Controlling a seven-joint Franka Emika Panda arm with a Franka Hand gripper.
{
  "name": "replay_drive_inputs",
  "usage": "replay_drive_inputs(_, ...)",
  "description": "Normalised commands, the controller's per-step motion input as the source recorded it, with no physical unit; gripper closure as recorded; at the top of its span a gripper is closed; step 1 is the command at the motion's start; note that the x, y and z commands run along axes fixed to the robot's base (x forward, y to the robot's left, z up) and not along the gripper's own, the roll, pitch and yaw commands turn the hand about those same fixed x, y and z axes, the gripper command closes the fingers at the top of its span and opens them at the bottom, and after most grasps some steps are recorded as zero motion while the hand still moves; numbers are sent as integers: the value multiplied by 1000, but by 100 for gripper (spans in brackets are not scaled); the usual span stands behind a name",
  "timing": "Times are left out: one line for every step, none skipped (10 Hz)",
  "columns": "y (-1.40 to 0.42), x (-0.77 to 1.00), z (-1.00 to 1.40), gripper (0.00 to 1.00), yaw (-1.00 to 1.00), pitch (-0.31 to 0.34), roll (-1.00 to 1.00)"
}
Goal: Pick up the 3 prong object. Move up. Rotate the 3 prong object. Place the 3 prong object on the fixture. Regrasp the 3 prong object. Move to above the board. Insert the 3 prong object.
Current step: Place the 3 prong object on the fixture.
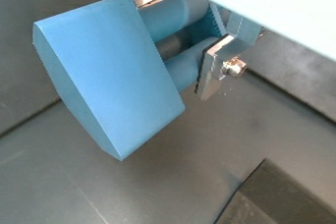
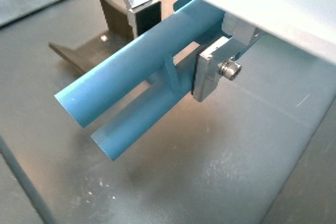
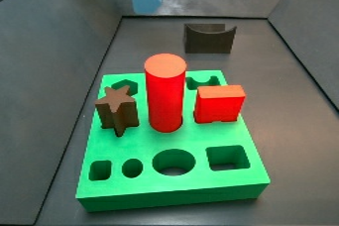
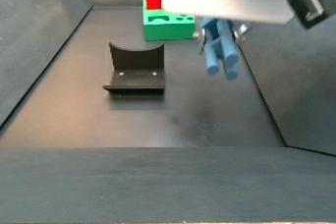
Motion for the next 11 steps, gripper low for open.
replay_drive_inputs(12, -27, 1000, 100, -16, 49, 47)
replay_drive_inputs(14, -28, 1000, 100, -15, 51, 53)
replay_drive_inputs(16, -23, 799, 100, -15, 57, 62)
replay_drive_inputs(15, -17, 645, 100, -12, 65, 65)
replay_drive_inputs(15, -5, 440, 100, -9, 74, 71)
replay_drive_inputs(15, 2, 285, 100, -5, 84, 72)
replay_drive_inputs(-602, 1000, 80, 100, -40, 332, 53)
replay_drive_inputs(-596, 1000, 42, 100, -27, 338, 55)
replay_drive_inputs(-521, 1000, 46, 100, 11, 290, 63)
replay_drive_inputs(-473, 1000, 47, 100, 21, 256, 65)
replay_drive_inputs(-442, 1000, 38, 100, 29, 209, 68)
